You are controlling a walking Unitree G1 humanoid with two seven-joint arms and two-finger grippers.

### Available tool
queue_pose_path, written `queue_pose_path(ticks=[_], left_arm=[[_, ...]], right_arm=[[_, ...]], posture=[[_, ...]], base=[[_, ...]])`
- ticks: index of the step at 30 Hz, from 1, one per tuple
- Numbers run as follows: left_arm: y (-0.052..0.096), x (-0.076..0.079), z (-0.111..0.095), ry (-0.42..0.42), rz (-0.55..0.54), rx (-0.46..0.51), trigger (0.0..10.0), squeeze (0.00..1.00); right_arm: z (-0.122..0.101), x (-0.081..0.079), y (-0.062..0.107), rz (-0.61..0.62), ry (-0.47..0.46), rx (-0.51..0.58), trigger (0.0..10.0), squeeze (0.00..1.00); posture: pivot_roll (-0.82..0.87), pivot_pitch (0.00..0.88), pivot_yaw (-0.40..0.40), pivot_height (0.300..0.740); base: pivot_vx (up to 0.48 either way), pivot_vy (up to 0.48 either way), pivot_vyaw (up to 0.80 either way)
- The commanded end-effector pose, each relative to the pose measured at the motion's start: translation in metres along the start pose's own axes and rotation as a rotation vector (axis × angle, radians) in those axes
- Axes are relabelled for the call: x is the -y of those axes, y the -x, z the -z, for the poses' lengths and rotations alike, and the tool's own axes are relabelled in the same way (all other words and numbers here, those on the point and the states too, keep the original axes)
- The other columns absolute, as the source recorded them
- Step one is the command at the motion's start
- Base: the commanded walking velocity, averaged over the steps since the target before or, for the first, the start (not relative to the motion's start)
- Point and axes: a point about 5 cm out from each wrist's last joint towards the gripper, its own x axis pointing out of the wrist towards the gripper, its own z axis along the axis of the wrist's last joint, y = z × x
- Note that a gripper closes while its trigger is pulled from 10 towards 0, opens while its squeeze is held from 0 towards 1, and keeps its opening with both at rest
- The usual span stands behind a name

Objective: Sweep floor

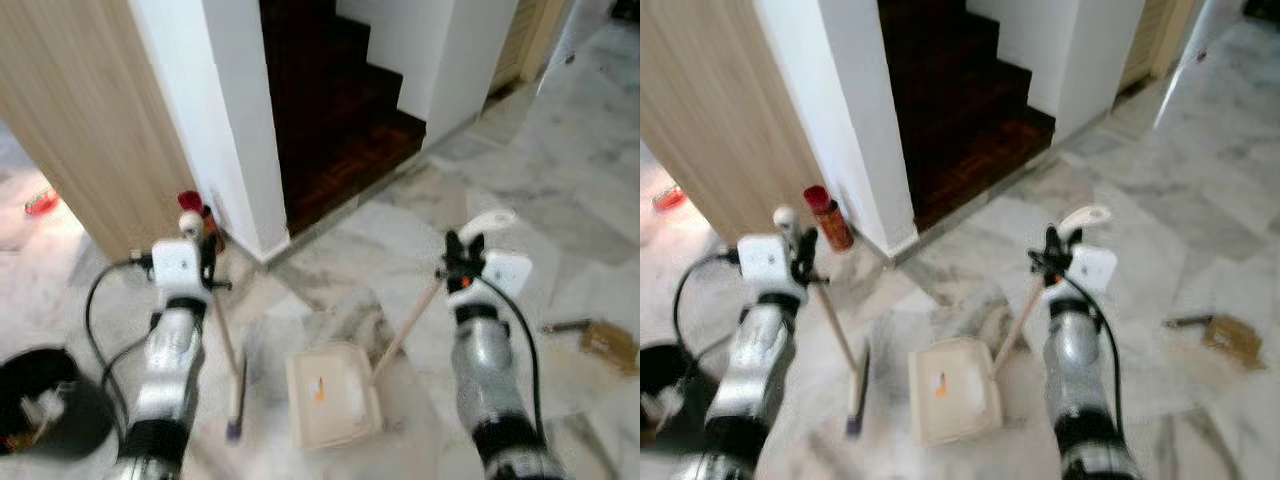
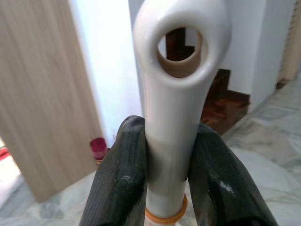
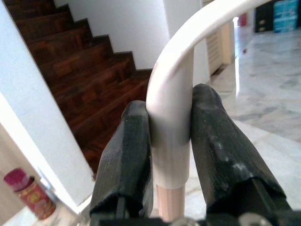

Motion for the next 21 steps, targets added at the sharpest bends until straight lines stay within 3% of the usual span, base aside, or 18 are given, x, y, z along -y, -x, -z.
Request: queue_pose_path(ticks=[1, 21], left_arm=[[-0.0023, -0.0058, -0.0073, -0.008, -0.009, 0.032, 10.0, 0.00], [-0.0015, -0.0044, -0.0069, -0.004, -0.004, 0.030, 10.0, 0.00]], right_arm=[[-0.0119, -0.0110, -0.0077, -0.030, -0.015, 0.055, 10.0, 0.00], [-0.0115, -0.0113, -0.0078, -0.038, 0.009, 0.051, 10.0, 0.00]], posture=[[0.04, 0.030, 0.038, 0.740], [0.04, 0.031, 0.036, 0.740]], base=[[0.000, 0.337, 0.00], [0.000, 0.336, 0.00]])
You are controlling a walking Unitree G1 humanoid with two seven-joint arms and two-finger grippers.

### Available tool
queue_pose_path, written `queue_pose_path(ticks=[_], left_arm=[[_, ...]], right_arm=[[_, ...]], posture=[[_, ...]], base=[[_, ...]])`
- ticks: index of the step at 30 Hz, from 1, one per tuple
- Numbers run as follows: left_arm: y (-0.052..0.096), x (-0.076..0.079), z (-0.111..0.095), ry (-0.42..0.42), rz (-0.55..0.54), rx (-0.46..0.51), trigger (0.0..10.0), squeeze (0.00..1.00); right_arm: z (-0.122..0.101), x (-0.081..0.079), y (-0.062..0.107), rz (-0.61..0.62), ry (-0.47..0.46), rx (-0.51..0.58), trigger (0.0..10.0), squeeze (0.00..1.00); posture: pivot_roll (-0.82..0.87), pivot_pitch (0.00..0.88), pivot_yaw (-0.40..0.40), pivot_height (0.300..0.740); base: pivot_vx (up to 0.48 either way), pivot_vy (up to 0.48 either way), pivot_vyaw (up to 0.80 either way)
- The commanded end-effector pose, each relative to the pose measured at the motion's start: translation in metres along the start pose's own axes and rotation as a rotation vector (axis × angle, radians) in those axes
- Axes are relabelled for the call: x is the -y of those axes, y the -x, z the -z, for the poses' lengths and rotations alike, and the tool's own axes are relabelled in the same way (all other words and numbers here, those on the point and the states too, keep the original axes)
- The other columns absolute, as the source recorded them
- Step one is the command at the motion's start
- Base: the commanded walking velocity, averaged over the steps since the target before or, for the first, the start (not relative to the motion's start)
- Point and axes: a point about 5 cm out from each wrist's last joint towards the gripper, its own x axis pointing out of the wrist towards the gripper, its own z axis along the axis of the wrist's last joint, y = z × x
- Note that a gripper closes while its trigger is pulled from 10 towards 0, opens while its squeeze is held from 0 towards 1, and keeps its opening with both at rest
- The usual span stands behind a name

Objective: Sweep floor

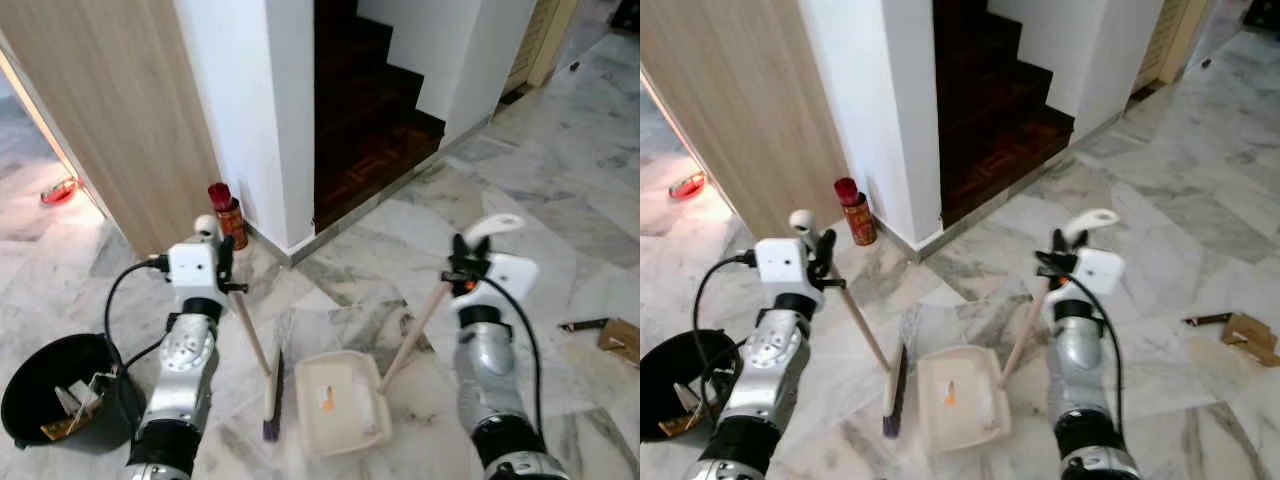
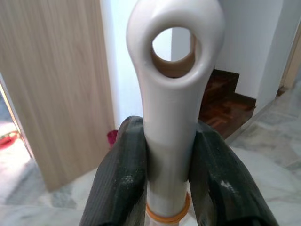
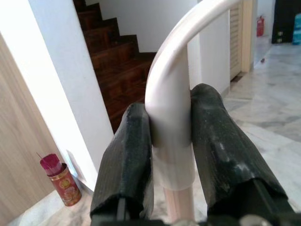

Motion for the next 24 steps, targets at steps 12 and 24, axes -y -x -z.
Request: queue_pose_path(ticks=[12, 24], left_arm=[[-0.0026, 0.0008, -0.0078, -0.007, 0.007, 0.034, 10.0, 0.00], [-0.0026, 0.0015, -0.0082, -0.006, 0.015, 0.036, 10.0, 0.00]], right_arm=[[-0.0096, 0.0005, -0.0042, 0.001, 0.016, 0.047, 10.0, 0.00], [-0.0098, 0.0003, -0.0039, 0.006, 0.015, 0.048, 10.0, 0.00]], posture=[[0.04, 0.033, 0.038, 0.740], [0.05, 0.033, 0.038, 0.740]], base=[[0.000, 0.295, 0.33], [0.000, 0.000, 0.80]])
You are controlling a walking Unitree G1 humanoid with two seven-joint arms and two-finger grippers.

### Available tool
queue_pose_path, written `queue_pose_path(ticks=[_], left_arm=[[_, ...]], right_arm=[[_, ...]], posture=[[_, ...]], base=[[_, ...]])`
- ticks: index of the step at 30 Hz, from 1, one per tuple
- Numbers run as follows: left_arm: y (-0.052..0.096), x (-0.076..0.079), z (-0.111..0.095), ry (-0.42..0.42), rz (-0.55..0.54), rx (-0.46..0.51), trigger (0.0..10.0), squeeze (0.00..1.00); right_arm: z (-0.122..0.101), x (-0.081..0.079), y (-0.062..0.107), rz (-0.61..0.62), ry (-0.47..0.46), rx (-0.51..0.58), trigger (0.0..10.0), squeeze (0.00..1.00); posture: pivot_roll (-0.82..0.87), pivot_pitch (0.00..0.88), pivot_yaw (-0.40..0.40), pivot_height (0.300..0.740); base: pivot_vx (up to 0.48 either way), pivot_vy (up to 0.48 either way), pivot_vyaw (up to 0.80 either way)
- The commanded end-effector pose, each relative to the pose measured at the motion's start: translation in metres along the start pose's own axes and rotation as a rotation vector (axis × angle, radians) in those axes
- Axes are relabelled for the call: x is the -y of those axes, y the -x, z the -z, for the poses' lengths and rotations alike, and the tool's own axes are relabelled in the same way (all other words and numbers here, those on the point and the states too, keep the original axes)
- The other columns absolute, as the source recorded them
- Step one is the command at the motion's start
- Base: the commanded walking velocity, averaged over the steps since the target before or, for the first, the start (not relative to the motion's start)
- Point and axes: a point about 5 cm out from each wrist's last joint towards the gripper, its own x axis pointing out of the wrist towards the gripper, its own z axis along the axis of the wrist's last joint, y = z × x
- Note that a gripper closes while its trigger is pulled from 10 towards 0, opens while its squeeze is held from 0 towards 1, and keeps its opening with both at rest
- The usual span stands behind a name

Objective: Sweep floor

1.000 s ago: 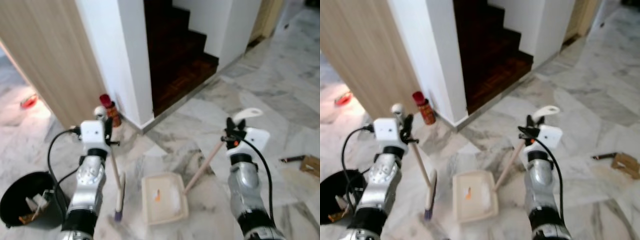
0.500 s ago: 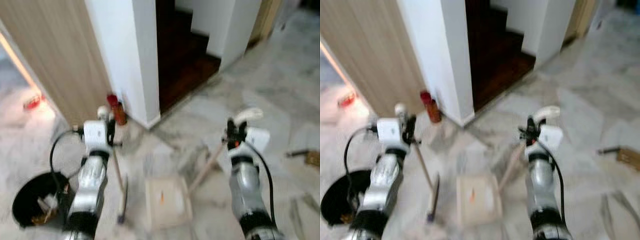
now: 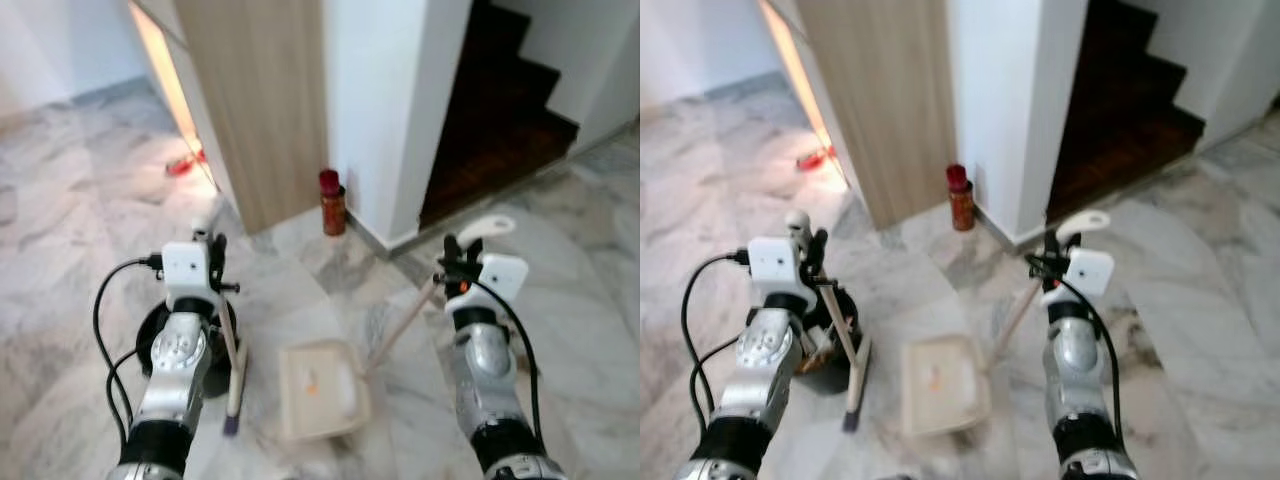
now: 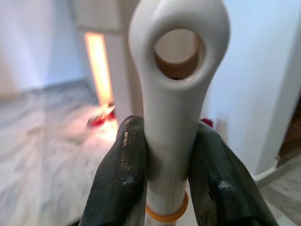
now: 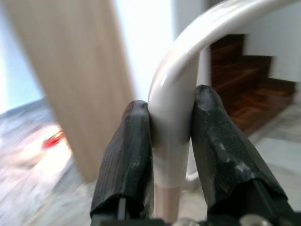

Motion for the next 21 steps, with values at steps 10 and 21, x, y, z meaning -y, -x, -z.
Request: queue_pose_path(ticks=[10, 21], left_arm=[[-0.0024, -0.0054, -0.0083, -0.012, -0.004, 0.035, 10.0, 0.00], [-0.0025, -0.0027, -0.0080, -0.004, 0.015, 0.032, 10.0, 0.00]], right_arm=[[-0.0080, -0.0080, -0.0049, -0.024, -0.002, 0.036, 10.0, 0.00], [-0.0087, -0.0040, -0.0059, -0.011, -0.015, 0.037, 10.0, 0.00]], posture=[[0.04, 0.034, 0.038, 0.740], [0.05, 0.032, 0.036, 0.740]], base=[[0.000, 0.000, 0.80], [0.000, 0.000, 0.16]])
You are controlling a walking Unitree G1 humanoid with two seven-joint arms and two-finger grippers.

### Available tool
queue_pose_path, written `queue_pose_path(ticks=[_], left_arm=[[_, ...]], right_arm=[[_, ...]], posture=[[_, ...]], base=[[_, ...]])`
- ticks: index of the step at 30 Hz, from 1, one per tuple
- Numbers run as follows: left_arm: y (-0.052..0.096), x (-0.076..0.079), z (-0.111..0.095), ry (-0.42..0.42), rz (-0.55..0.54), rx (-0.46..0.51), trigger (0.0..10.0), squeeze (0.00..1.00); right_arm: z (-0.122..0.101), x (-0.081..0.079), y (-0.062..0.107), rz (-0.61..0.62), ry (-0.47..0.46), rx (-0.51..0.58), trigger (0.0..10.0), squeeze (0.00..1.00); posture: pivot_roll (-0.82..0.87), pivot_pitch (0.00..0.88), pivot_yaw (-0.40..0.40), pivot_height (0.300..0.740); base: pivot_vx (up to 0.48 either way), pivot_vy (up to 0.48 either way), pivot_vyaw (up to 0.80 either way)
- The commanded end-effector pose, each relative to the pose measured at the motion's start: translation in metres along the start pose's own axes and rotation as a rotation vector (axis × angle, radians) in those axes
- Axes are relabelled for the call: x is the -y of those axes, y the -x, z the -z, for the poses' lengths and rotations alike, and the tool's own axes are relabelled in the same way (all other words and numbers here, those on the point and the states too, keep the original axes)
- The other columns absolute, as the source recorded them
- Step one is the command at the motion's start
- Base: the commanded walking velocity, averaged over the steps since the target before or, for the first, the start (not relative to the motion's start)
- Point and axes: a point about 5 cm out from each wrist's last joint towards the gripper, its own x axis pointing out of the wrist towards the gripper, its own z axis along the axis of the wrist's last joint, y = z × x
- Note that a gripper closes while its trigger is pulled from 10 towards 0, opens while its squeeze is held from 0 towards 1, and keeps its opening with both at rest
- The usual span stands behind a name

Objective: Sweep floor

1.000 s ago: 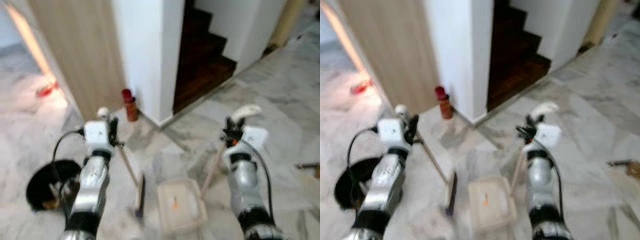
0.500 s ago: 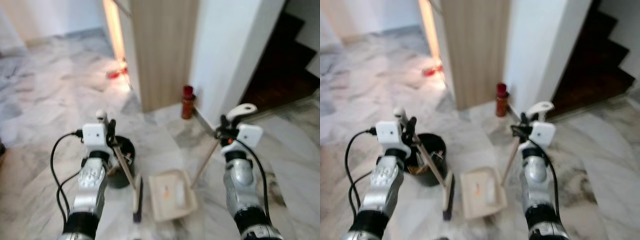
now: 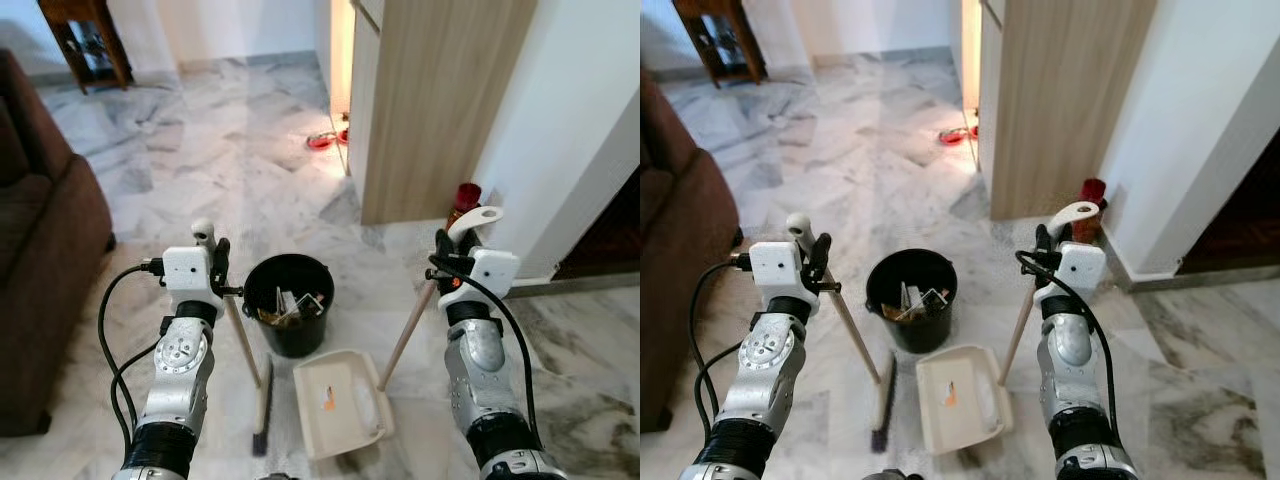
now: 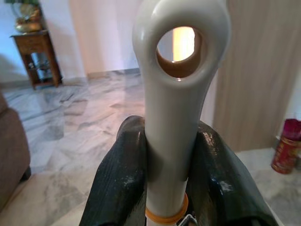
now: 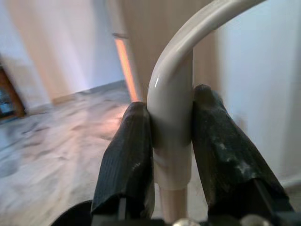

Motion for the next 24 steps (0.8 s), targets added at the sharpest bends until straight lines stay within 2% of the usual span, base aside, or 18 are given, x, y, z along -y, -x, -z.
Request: queue_pose_path(ticks=[1, 11, 13, 16, 22, 24], left_arm=[[-0.004, 0.000, -0.011, 0.000, 0.013, 0.048, 10.0, 0.00], [-0.004, 0.000, -0.011, -0.001, 0.017, 0.048, 10.0, 0.00], [-0.005, 0.000, -0.011, -0.003, 0.020, 0.047, 10.0, 0.00], [-0.005, 0.001, -0.011, -0.003, 0.021, 0.047, 10.0, 0.00], [-0.005, 0.001, -0.011, -0.003, 0.022, 0.049, 10.0, 0.00], [-0.005, 0.000, -0.011, -0.004, 0.020, 0.048, 10.0, 0.00]], right_arm=[[-0.011, -0.003, -0.006, -0.002, -0.020, 0.049, 10.0, 0.00], [-0.033, 0.004, -0.017, -0.001, -0.052, 0.129, 10.0, 0.00], [-0.042, 0.007, -0.022, -0.035, -0.046, 0.148, 10.0, 0.00], [-0.044, 0.008, -0.023, -0.040, -0.053, 0.153, 10.0, 0.00], [-0.056, 0.017, -0.026, -0.026, -0.125, 0.187, 10.0, 0.00], [-0.061, 0.020, -0.027, -0.058, -0.152, 0.195, 10.0, 0.00]], posture=[[0.05, 0.032, 0.036, 0.740], [0.05, 0.031, 0.035, 0.740], [0.05, 0.030, 0.036, 0.740], [0.04, 0.029, 0.036, 0.740], [0.05, 0.031, 0.033, 0.740], [0.05, 0.034, 0.033, 0.740]], base=[[0.000, 0.000, 0.00], [0.000, 0.000, 0.00], [0.000, 0.000, 0.00], [0.000, 0.000, 0.00], [0.000, 0.000, 0.00], [0.000, 0.000, 0.00]])
